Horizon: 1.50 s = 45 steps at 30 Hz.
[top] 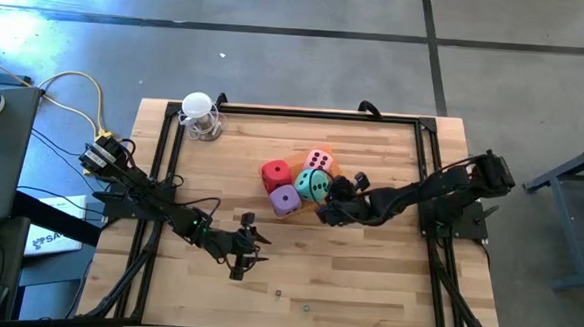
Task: Pick & Place Dice
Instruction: Put the small blue dice into the orange bin
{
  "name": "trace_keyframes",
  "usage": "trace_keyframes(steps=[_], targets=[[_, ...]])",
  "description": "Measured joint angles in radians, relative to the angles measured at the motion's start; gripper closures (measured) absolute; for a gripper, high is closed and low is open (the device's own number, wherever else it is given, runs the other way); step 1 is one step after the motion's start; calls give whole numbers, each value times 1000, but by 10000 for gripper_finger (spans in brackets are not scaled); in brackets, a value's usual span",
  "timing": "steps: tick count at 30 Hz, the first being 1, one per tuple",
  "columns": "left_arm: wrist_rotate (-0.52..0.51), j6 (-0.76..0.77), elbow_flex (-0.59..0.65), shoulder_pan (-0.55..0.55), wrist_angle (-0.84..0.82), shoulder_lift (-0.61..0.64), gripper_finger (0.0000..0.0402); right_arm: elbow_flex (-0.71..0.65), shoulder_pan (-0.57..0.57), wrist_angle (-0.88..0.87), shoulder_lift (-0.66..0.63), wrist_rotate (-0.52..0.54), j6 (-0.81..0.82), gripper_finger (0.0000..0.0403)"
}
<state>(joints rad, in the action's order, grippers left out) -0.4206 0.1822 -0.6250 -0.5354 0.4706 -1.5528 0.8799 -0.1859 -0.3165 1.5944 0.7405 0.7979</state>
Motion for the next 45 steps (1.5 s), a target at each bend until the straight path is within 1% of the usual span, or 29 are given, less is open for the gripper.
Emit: trace_keyframes(steps=[3, 11, 14, 16, 20, 24, 28, 38, 42, 45], targets=[[0, 2, 0, 0, 0, 0, 201, 0, 3, 0, 0, -17, 11, 274], [1, 2, 0, 0, 0, 0, 201, 0, 2, 6, 0, -17, 22, 168], [2, 2, 0, 0, 0, 0, 201, 0, 3, 5, 0, -17, 30, 141], [4, 2, 0, 0, -1, 0, 201, 0, 3, -3, 0, -17, 48, 132], [4, 2, 0, 0, -6, 0, 201, 0, 3, -63, 0, -9, 81, 130], [3, 7, 0, 0, -12, 0, 201, 0, 3, -113, 0, 9, 137, 138], [3, 9, 0, 0, -21, 0, 201, 0, 3, -113, 0, 8, 145, 144], [3, 21, 0, 0, -26, 0, 201, 0, 3, -105, 0, -8, 140, 145], [3, 21, 0, 0, -26, 0, 201, 0, -5, -57, 0, -12, 73, 145], [3, 21, 0, 0, -26, 0, 201, 0, -28, 48, 0, -26, -38, 145]])
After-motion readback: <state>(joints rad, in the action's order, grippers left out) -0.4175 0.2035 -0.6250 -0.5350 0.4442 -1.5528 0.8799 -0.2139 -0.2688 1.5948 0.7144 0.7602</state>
